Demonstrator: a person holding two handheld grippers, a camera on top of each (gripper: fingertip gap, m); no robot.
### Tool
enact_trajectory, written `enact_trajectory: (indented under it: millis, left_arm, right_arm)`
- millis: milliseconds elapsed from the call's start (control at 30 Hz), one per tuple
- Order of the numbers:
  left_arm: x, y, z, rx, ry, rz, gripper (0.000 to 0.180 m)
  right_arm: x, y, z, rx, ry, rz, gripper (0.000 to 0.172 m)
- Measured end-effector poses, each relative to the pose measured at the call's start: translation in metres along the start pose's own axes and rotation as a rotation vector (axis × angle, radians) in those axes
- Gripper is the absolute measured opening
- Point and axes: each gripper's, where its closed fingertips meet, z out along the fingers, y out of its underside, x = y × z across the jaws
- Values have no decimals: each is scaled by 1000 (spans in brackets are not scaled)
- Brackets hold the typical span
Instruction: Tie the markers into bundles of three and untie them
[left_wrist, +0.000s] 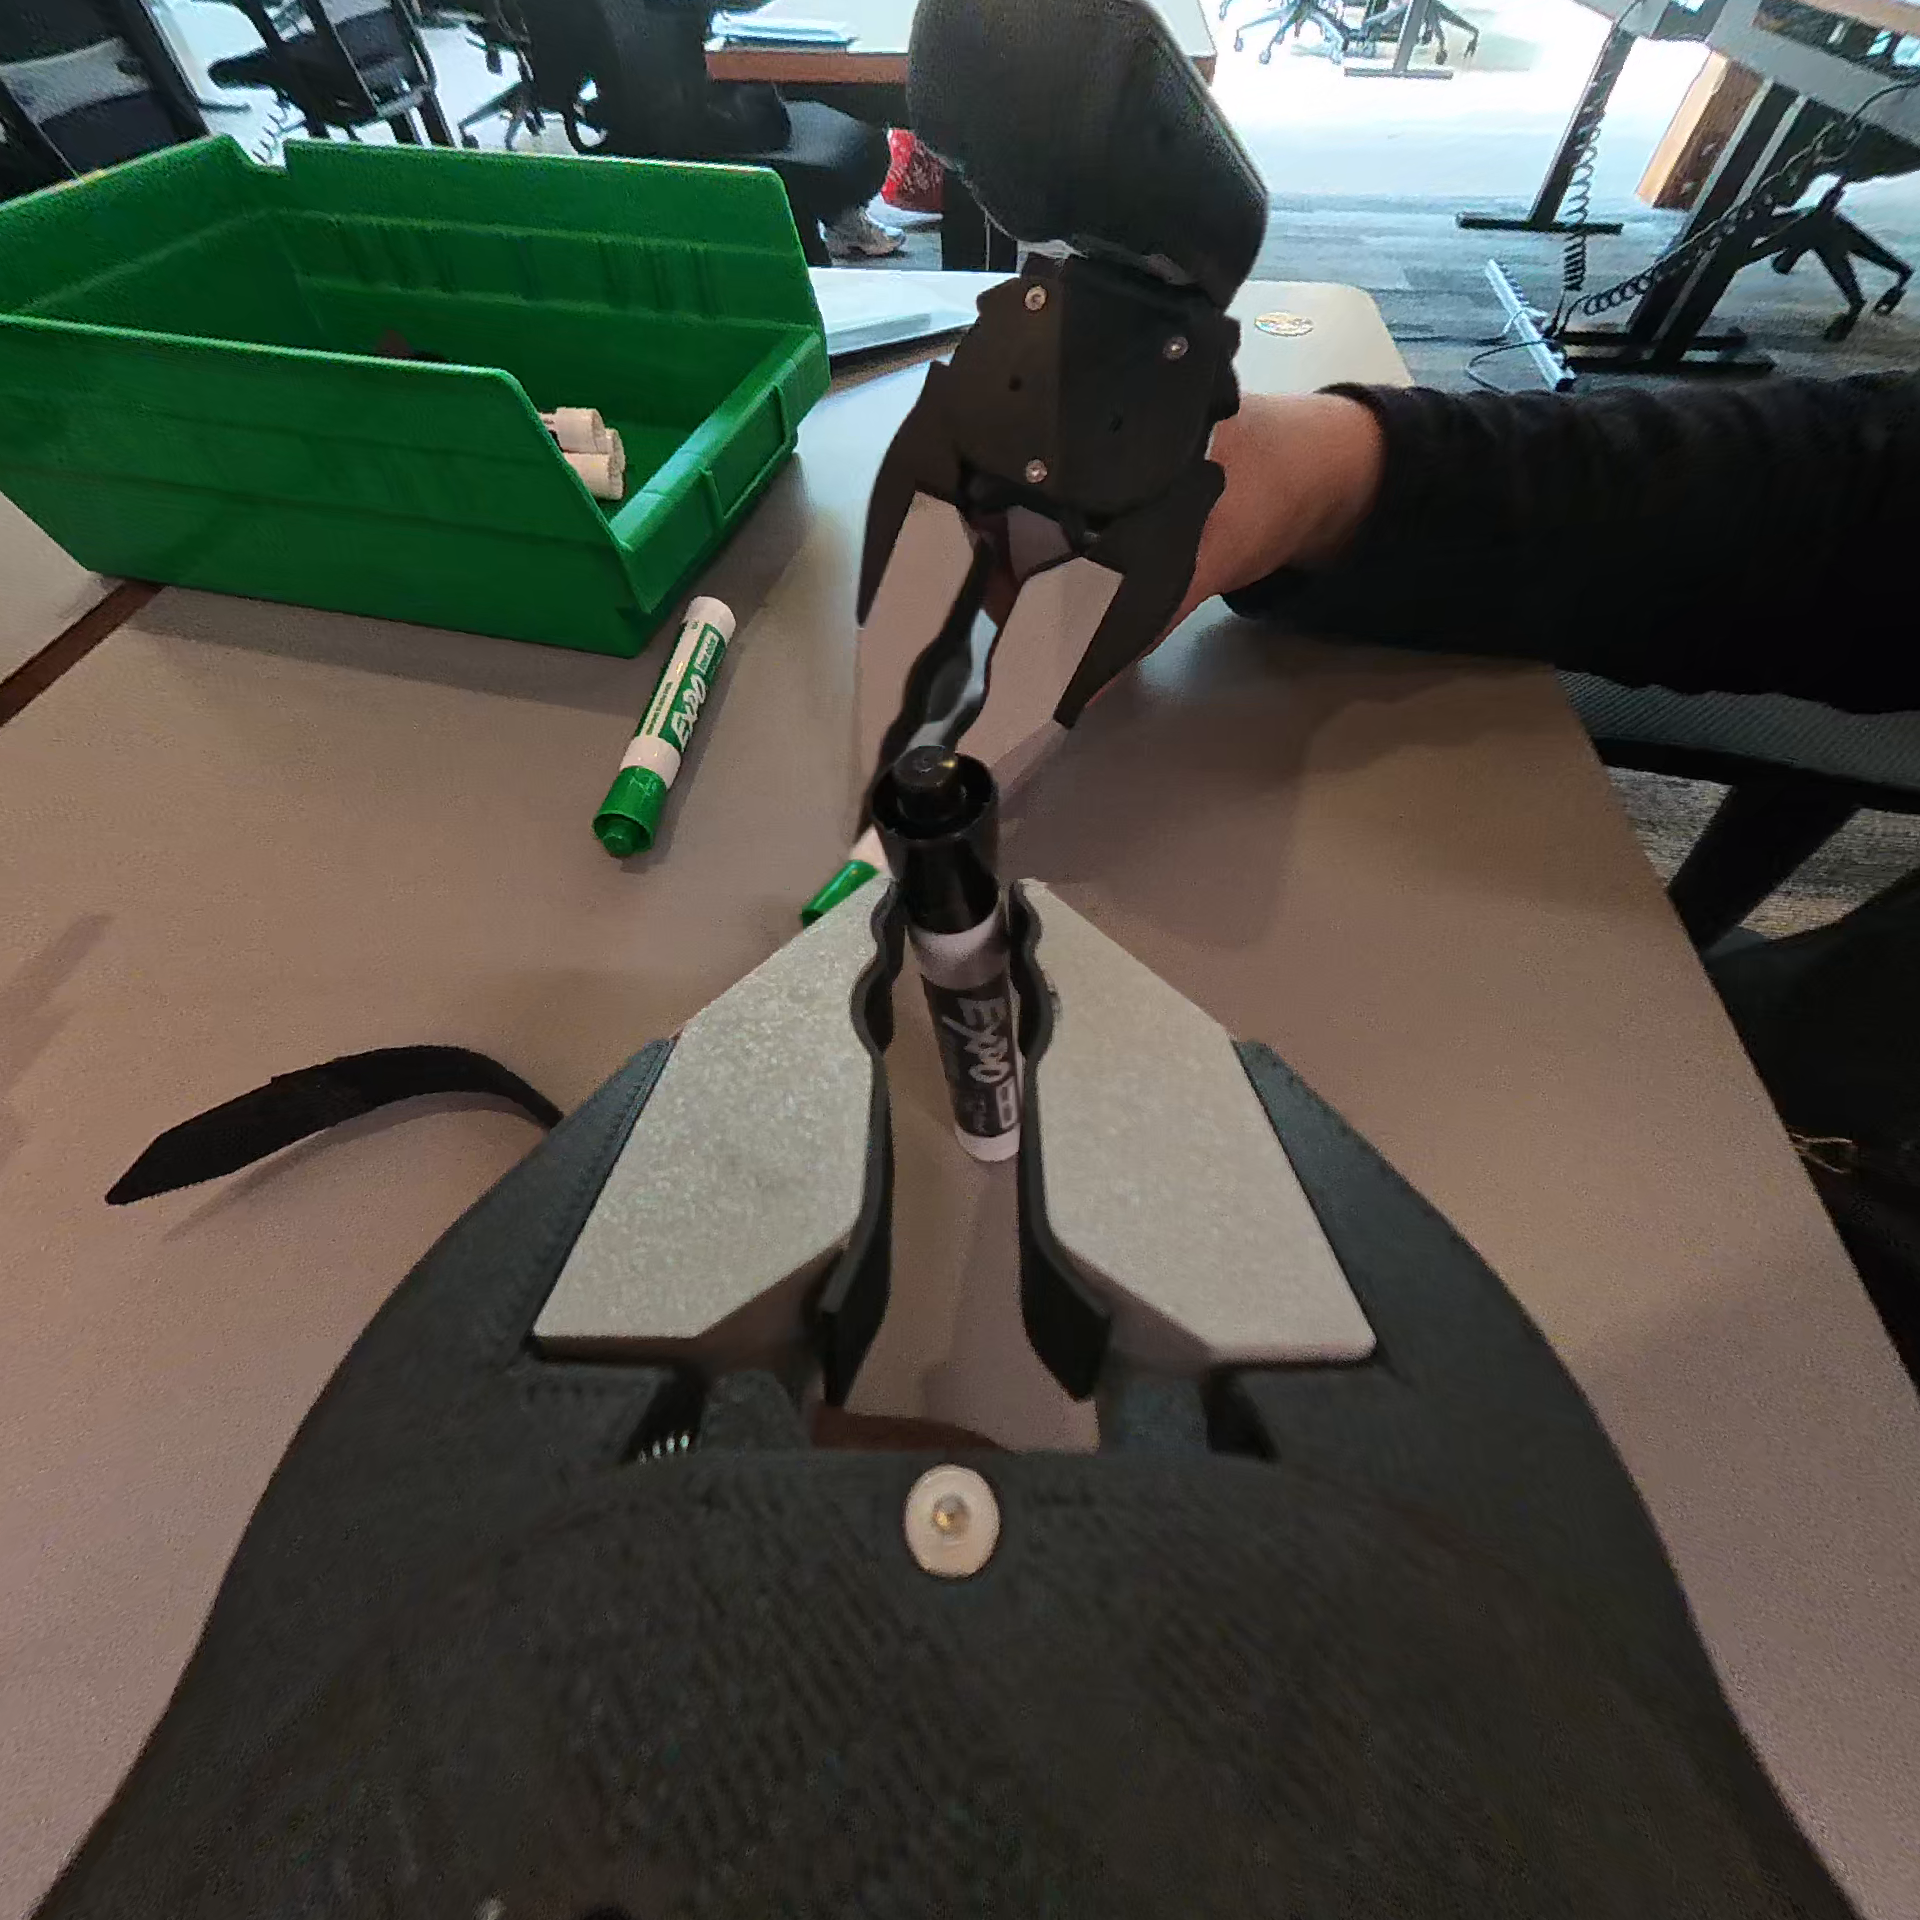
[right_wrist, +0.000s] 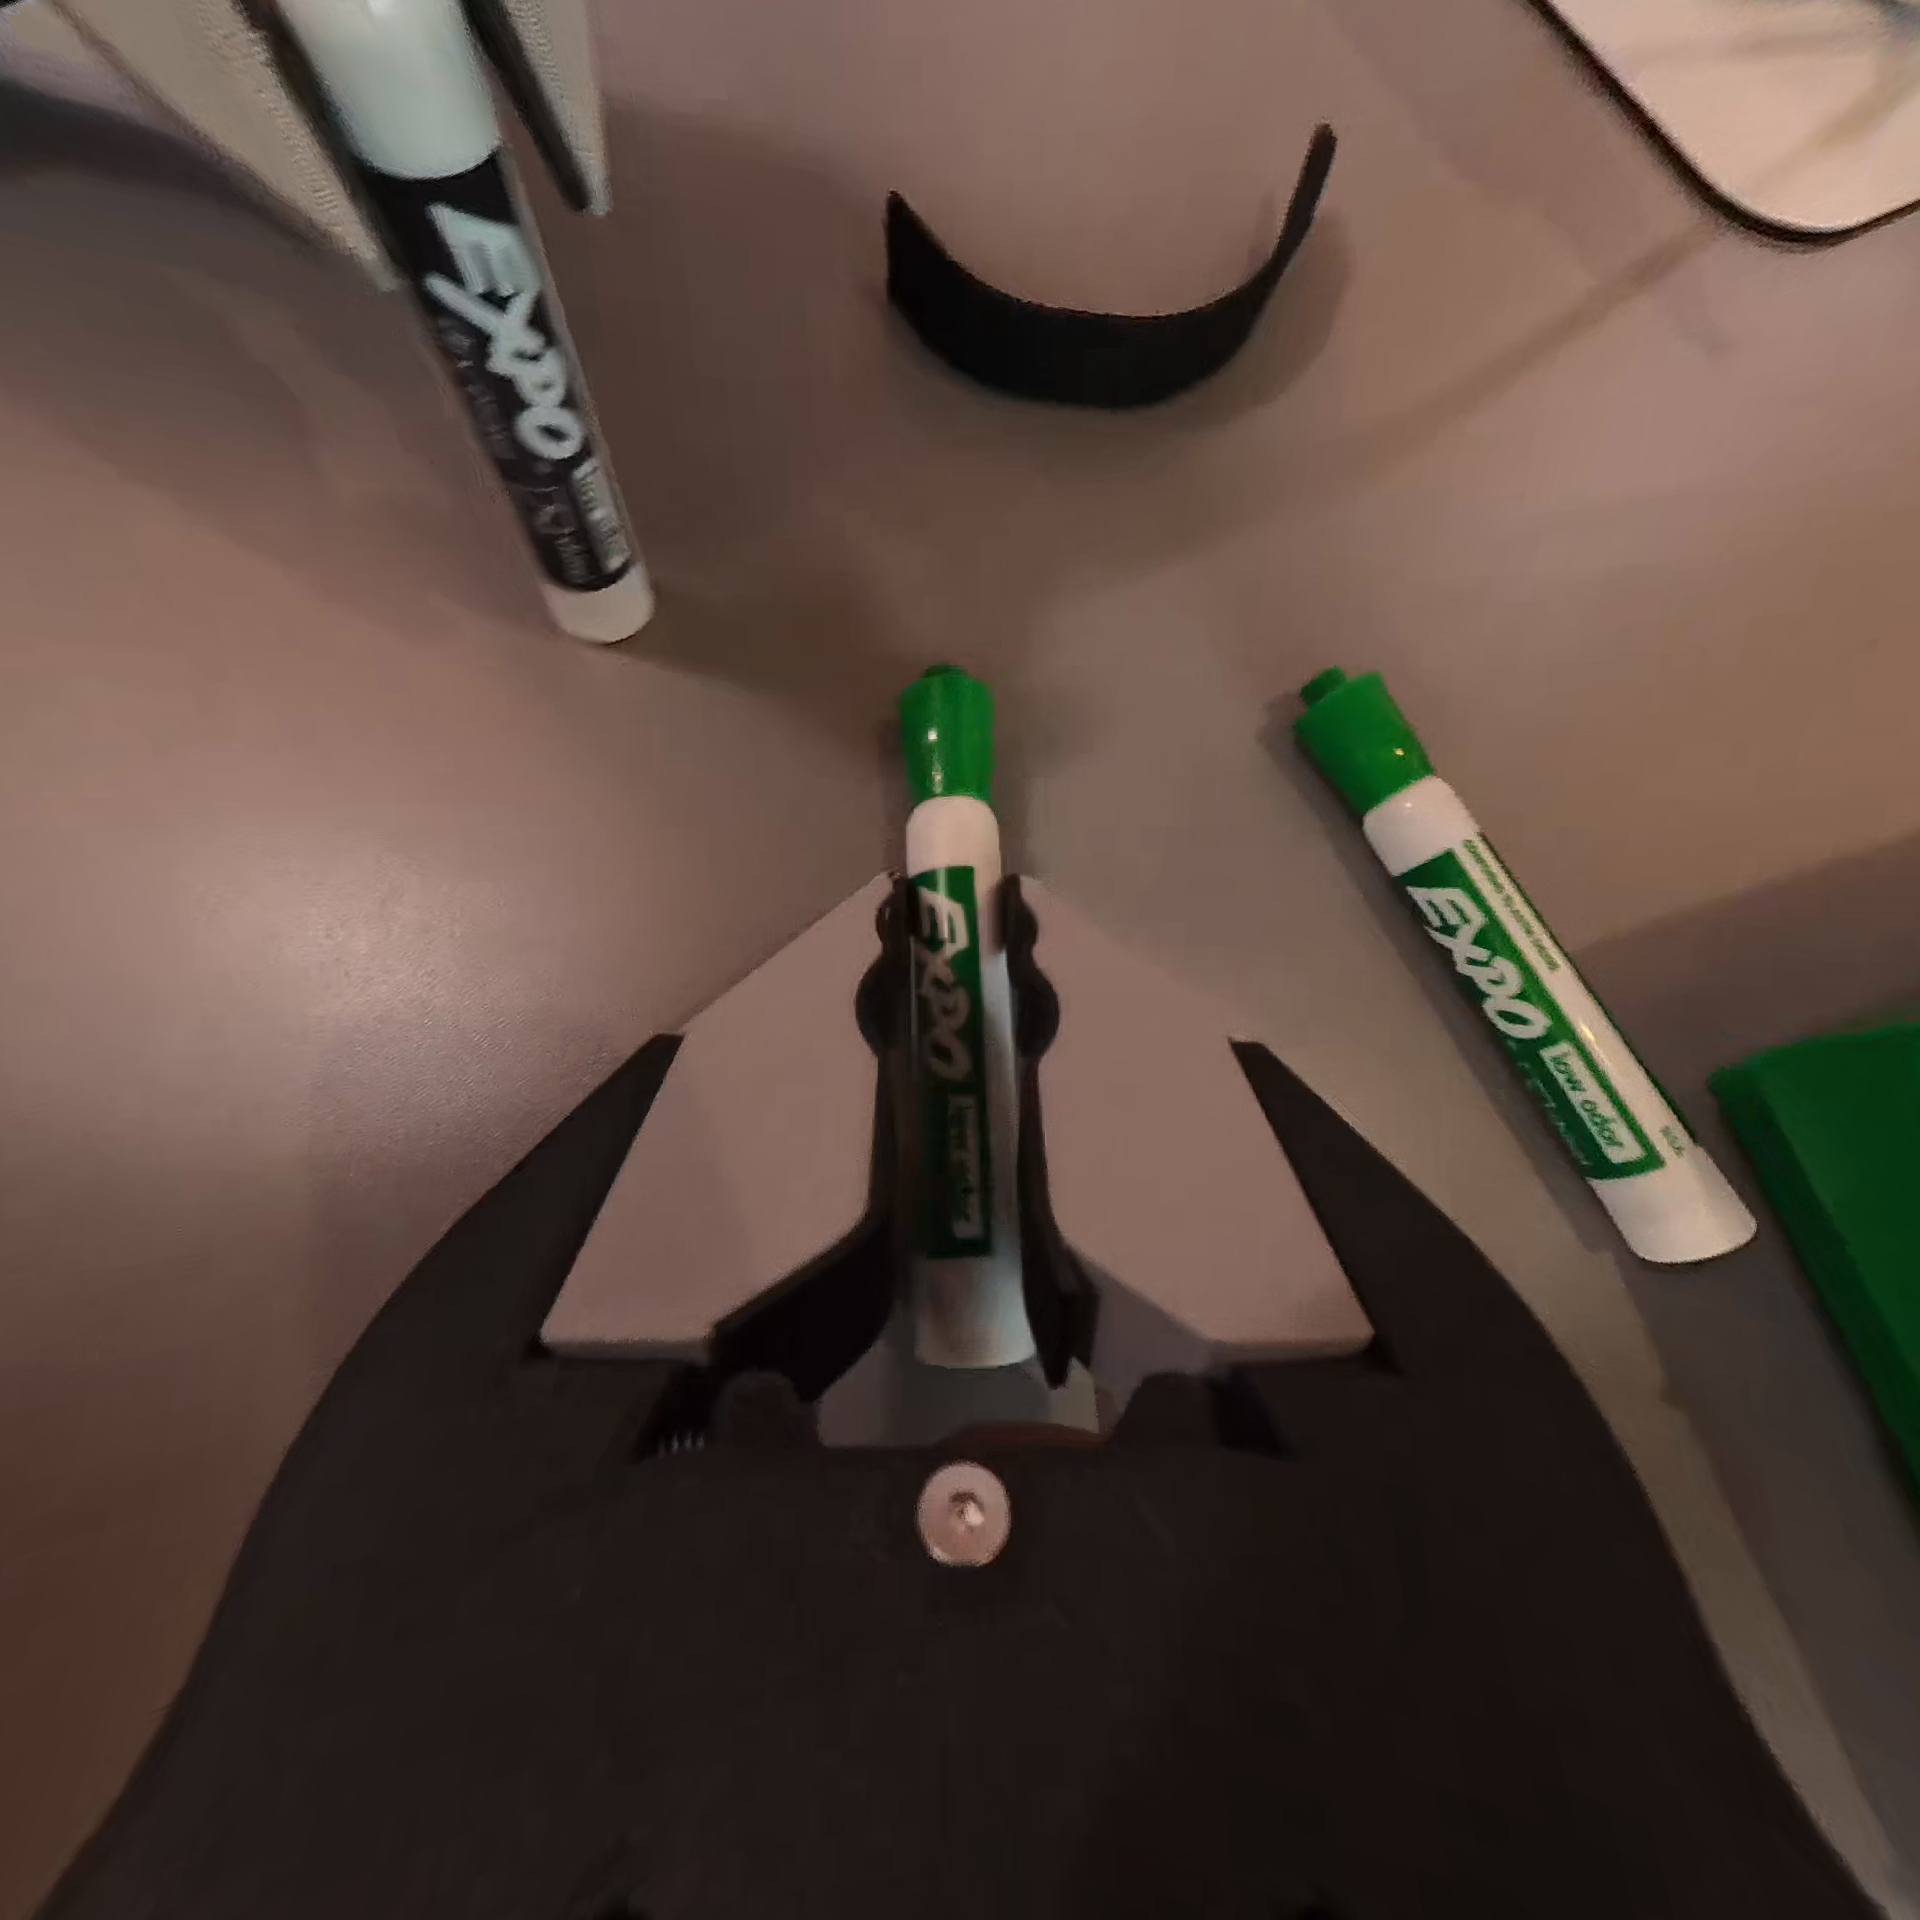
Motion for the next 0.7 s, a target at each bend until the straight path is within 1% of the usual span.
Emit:
enact_trajectory:
  millis: [33,133,267,333,433,567,700]
  left_arm:
    - [-2,1,0,-3,-12,3,17]
    - [-13,1,-2,-4,-77,20,16]
    - [-29,2,-3,15,-154,-6,17]
    - [-36,6,-4,12,-174,-30,21]
    - [-41,11,-4,2,-181,-58,28]
    - [-41,10,-6,8,-175,-71,34]
    - [-39,5,-8,28,-162,-74,36]
  right_arm:
    - [-2,0,0,-1,-9,-12,14]
    - [-5,-2,0,9,-7,-41,14]
    - [-16,-24,-5,136,-77,-6,14]
    - [-17,-33,-10,195,-99,20,14]
    - [-16,-44,-21,286,-129,60,14]
    - [-16,-62,-39,421,-173,94,14]
    - [-16,-70,-48,481,-189,105,14]
